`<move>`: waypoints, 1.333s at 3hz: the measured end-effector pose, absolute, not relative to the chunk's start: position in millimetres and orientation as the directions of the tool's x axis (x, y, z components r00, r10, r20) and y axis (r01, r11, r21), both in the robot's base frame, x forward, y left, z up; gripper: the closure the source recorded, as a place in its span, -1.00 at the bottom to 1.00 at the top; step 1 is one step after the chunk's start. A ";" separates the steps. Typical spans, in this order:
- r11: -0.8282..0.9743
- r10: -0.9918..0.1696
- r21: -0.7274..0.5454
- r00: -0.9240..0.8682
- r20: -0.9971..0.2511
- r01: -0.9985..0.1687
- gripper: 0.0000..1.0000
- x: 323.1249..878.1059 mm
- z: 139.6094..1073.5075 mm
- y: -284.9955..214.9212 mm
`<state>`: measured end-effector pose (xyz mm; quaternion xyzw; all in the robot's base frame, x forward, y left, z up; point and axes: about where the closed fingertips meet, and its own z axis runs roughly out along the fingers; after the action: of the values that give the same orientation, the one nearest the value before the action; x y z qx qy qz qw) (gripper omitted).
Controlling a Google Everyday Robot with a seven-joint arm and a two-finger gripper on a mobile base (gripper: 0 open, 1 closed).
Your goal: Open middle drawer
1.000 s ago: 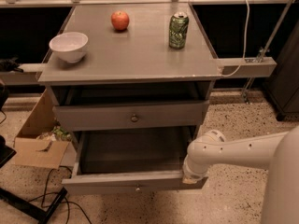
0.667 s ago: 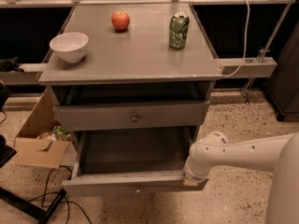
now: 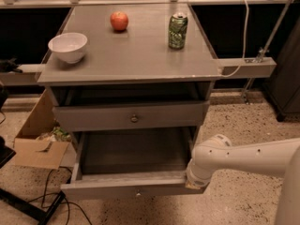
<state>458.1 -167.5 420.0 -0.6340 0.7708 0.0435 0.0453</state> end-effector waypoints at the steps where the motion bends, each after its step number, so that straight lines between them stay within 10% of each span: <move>1: 0.192 -0.973 0.010 -0.192 -0.125 -0.981 1.00 459.3 420.0 -166.1; 4: 0.200 -0.970 0.028 -0.202 -0.134 -0.979 1.00 452.8 420.1 -168.0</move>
Offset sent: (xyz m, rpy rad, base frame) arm -0.2561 -0.1700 0.0171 0.2919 0.3482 -0.1949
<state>452.8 -168.0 420.1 -0.6301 0.7734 0.0534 0.0434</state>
